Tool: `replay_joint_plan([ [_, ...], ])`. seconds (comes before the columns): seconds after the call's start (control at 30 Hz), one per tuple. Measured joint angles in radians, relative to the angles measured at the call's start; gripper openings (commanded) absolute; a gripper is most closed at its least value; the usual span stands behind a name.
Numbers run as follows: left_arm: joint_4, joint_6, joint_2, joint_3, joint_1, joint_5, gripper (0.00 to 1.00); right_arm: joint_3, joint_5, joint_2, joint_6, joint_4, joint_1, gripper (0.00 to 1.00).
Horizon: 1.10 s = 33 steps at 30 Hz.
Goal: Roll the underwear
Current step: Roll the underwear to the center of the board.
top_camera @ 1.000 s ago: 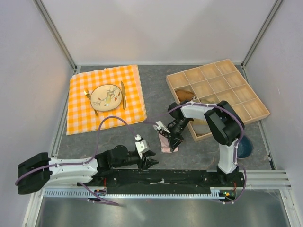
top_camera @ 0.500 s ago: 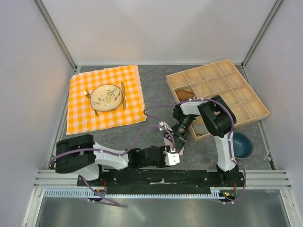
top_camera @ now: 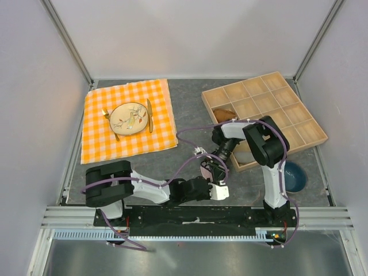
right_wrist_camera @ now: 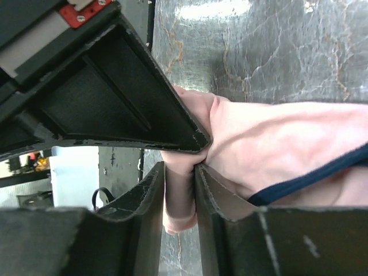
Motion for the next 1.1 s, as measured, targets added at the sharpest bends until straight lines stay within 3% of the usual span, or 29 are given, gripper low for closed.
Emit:
replay_joint_plan([
  [0.17, -0.053, -0.118, -0.016, 0.012, 0.006, 0.008, 0.02, 0.000, 0.062, -0.108, 0.032, 0.057, -0.039, 0.44],
  [0.3, -0.142, -0.270, -0.042, 0.031, 0.012, 0.020, 0.02, -0.008, 0.156, -0.299, 0.102, 0.188, -0.121, 0.46],
  [0.5, -0.219, -0.492, -0.052, 0.063, 0.103, 0.180, 0.02, -0.053, 0.221, -0.562, 0.170, 0.359, -0.237, 0.48],
  [0.6, -0.227, -0.594, -0.052, 0.062, 0.197, 0.335, 0.02, -0.107, 0.210, -0.673, 0.165, 0.421, -0.291, 0.72],
  [0.63, -0.231, -0.629, -0.047, 0.062, 0.239, 0.408, 0.02, -0.134, 0.195, -0.712, 0.148, 0.439, -0.312, 0.96],
  [0.67, -0.230, -0.659, -0.034, 0.063, 0.278, 0.471, 0.02, -0.168, 0.170, -0.752, 0.127, 0.454, -0.329, 0.98],
  [0.87, -0.280, -0.750, 0.122, 0.175, 0.439, 0.814, 0.02, -0.335, 0.006, -0.852, -0.129, 0.374, -0.315, 0.98],
  [0.97, -0.309, -0.763, 0.200, 0.243, 0.473, 0.930, 0.02, -0.368, 0.002, -0.815, -0.270, 0.303, -0.231, 0.90],
  [1.1, -0.338, -0.774, 0.261, 0.290, 0.504, 1.031, 0.02, -0.480, 0.068, -0.859, -0.269, 0.379, -0.065, 0.84],
])
